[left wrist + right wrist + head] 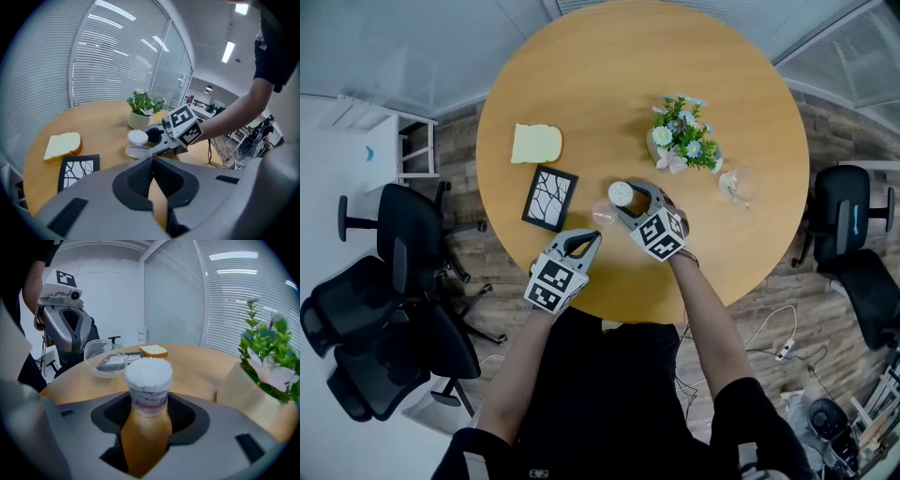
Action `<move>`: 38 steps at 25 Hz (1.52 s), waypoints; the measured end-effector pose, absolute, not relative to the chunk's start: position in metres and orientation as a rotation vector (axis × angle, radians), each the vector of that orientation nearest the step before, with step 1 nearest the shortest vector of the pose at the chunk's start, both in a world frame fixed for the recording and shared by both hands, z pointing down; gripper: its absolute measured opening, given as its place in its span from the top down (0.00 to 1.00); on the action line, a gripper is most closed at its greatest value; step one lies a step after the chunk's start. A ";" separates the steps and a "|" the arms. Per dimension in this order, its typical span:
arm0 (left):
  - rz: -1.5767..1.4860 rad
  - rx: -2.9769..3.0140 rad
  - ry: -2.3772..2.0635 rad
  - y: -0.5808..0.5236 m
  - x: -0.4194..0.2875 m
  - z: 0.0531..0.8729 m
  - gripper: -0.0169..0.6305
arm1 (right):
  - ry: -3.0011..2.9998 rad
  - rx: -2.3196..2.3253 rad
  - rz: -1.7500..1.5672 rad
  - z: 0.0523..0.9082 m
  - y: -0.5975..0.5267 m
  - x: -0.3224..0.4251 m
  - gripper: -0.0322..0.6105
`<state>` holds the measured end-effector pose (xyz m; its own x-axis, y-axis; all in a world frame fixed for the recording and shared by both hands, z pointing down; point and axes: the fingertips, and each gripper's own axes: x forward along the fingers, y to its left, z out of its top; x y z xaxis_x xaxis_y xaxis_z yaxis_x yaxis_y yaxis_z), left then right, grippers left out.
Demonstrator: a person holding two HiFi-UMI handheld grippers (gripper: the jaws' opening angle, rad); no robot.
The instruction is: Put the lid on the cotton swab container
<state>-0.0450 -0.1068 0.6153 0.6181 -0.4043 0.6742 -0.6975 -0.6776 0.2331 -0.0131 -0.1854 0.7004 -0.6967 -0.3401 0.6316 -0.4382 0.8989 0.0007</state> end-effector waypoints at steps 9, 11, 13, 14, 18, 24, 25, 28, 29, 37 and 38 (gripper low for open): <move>1.062 2.463 -0.824 -0.118 -0.037 0.609 0.96 | -2.407 0.547 0.203 0.699 -0.185 -0.014 0.59; 1.071 2.465 -0.808 -0.118 -0.035 0.610 0.96 | -2.407 0.547 0.204 0.699 -0.185 -0.014 0.59; 1.068 2.465 -0.798 -0.117 -0.034 0.612 0.96 | -2.408 0.546 0.203 0.700 -0.184 -0.013 0.59; 1.064 2.462 -0.796 -0.116 -0.034 0.612 0.96 | -2.408 0.545 0.202 0.700 -0.185 -0.013 0.59; 1.090 2.436 -0.782 -0.113 -0.036 0.623 0.96 | -2.406 0.546 0.200 0.700 -0.185 -0.013 0.59; 1.004 2.369 -0.863 -0.127 -0.045 0.626 0.96 | -2.406 0.544 0.200 0.700 -0.185 -0.013 0.59; 0.989 2.367 -0.870 -0.129 -0.044 0.626 0.96 | -2.406 0.545 0.199 0.700 -0.185 -0.013 0.59; 0.977 2.381 -0.880 -0.134 -0.043 0.622 0.96 | -2.406 0.545 0.199 0.700 -0.185 -0.013 0.59; 0.973 2.388 -0.884 -0.135 -0.043 0.620 0.96 | -2.406 0.544 0.200 0.700 -0.185 -0.013 0.59; 0.936 2.430 -0.902 -0.153 -0.033 0.610 0.96 | -2.404 0.547 0.195 0.701 -0.184 -0.014 0.59; 0.941 2.434 -0.901 -0.155 -0.032 0.610 0.96 | -2.405 0.547 0.195 0.701 -0.184 -0.014 0.59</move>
